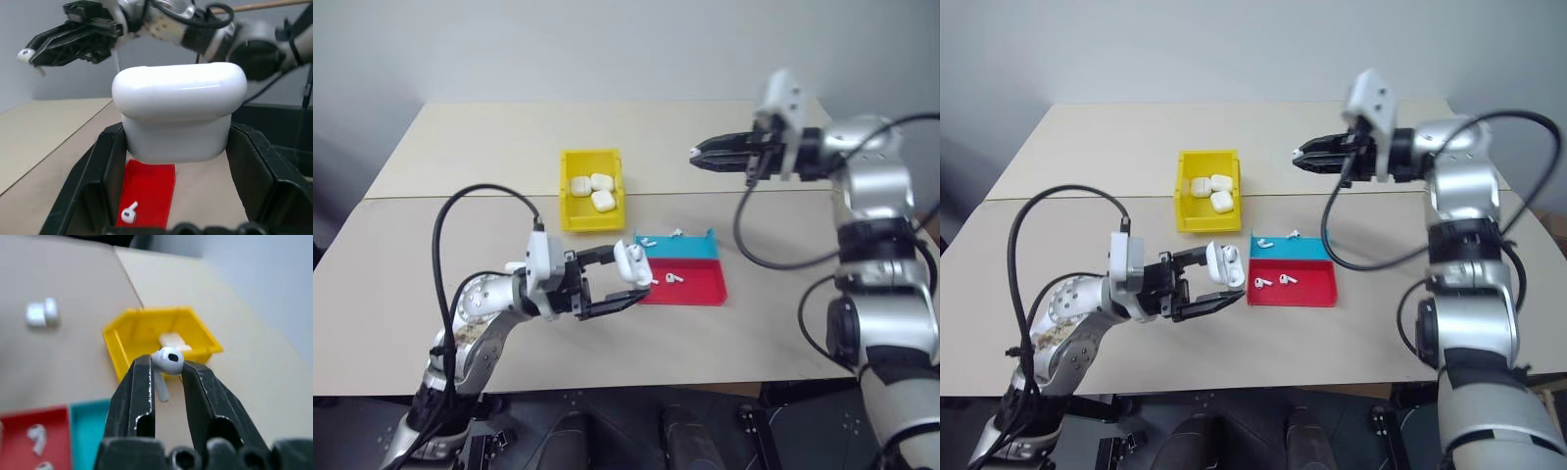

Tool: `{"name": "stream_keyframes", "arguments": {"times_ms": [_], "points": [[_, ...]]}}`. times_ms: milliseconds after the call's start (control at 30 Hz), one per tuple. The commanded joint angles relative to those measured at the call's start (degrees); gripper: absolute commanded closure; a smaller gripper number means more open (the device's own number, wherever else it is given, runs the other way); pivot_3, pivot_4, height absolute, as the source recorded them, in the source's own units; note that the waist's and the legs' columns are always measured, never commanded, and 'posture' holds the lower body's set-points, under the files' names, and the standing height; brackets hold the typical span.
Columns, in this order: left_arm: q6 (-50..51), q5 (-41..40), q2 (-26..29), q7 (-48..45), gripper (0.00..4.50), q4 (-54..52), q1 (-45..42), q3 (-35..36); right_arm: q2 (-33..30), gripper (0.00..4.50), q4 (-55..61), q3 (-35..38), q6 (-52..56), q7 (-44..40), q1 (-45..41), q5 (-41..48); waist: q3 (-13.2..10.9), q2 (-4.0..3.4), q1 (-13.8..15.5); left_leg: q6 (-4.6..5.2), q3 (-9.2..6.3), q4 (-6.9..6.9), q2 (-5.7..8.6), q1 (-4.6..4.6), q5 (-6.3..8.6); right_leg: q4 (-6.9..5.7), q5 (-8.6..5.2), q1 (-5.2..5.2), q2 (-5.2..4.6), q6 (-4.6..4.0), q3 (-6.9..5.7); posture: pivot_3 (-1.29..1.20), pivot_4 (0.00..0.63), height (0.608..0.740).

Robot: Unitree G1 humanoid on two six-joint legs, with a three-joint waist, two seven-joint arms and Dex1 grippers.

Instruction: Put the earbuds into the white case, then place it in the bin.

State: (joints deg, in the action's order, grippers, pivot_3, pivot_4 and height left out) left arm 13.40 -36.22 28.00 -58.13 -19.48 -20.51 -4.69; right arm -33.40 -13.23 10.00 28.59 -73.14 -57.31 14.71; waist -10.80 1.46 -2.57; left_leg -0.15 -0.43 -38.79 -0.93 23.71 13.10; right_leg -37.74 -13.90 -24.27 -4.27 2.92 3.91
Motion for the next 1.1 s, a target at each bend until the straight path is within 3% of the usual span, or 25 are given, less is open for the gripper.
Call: {"name": "stream_keyframes", "arguments": {"times_ms": [33, 233, 333, 500, 767, 1100], "points": [[4.0, -5.15, -0.48, 0.25, 1.74, -1.91, -5.8, 1.75, 0.58, 3.84, 22.94, 14.15, 20.41, 9.69, 4.6, 21.91, 0.0, 0.0, 0.38, 0.0, -0.06, -0.01, 0.01, 0.04, 0.0, 0.01, 0.0, 0.01, 0.0, 0.0, -0.04, 0.0, 0.15, 0.74], [6.56, -6.38, -0.24, -1.64, 1.74, -1.03, -11.17, 1.59, 6.73, 3.84, 41.26, 22.97, 27.91, 26.84, 16.07, 47.57, 0.03, 0.04, 0.13, 0.01, -0.1, -0.05, 0.04, -0.05, 0.0, 0.13, 0.0, 0.28, 0.03, 0.07, -0.11, 0.0, 0.15, 0.74], [7.58, -6.16, -0.39, -2.03, 1.74, -0.55, -12.4, 1.35, 7.93, 3.84, 45.74, 22.18, 26.65, 32.98, 20.66, 56.02, 0.02, 0.04, 0.12, 0.04, -0.06, -0.04, 0.03, -0.05, -0.02, 0.1, 0.0, 0.23, 0.07, 0.07, -0.09, 0.0, 0.15, 0.74], [5.82, -3.78, -0.86, -4.51, 1.74, 0.58, -12.43, -0.2, 5.72, 3.84, 48.05, 17.92, 25.51, 35.96, 26.45, 62.64, 0.02, 0.04, 0.14, 0.04, -0.03, -0.04, 0.05, 0.03, -0.02, 0.2, -0.02, 0.23, 0.07, 0.11, -0.08, 0.0, 0.15, 0.74], [5.23, -2.5, -2.28, -4.98, 1.74, 1.49, -12.71, -0.61, 1.03, 3.84, 46.53, 12.3, 23.28, 36.86, 27.74, 64.66, 0.02, 0.05, 0.14, 0.06, -0.01, -0.05, 0.04, 0.04, -0.04, 0.21, -0.01, 0.22, 0.08, 0.13, -0.05, 0.0, 0.15, 0.74], [4.84, -2.23, -3.14, -4.39, 1.74, 0.62, -11.81, 0.0, 0.35, 3.84, 45.56, 5.65, 21.42, 35.62, 29.72, 61.75, 0.02, 0.05, 0.28, 0.06, -0.02, -0.06, 0.05, 0.05, -0.04, 0.23, -0.01, 0.22, 0.07, 0.14, -0.05, 0.0, 0.15, 0.74]]}}
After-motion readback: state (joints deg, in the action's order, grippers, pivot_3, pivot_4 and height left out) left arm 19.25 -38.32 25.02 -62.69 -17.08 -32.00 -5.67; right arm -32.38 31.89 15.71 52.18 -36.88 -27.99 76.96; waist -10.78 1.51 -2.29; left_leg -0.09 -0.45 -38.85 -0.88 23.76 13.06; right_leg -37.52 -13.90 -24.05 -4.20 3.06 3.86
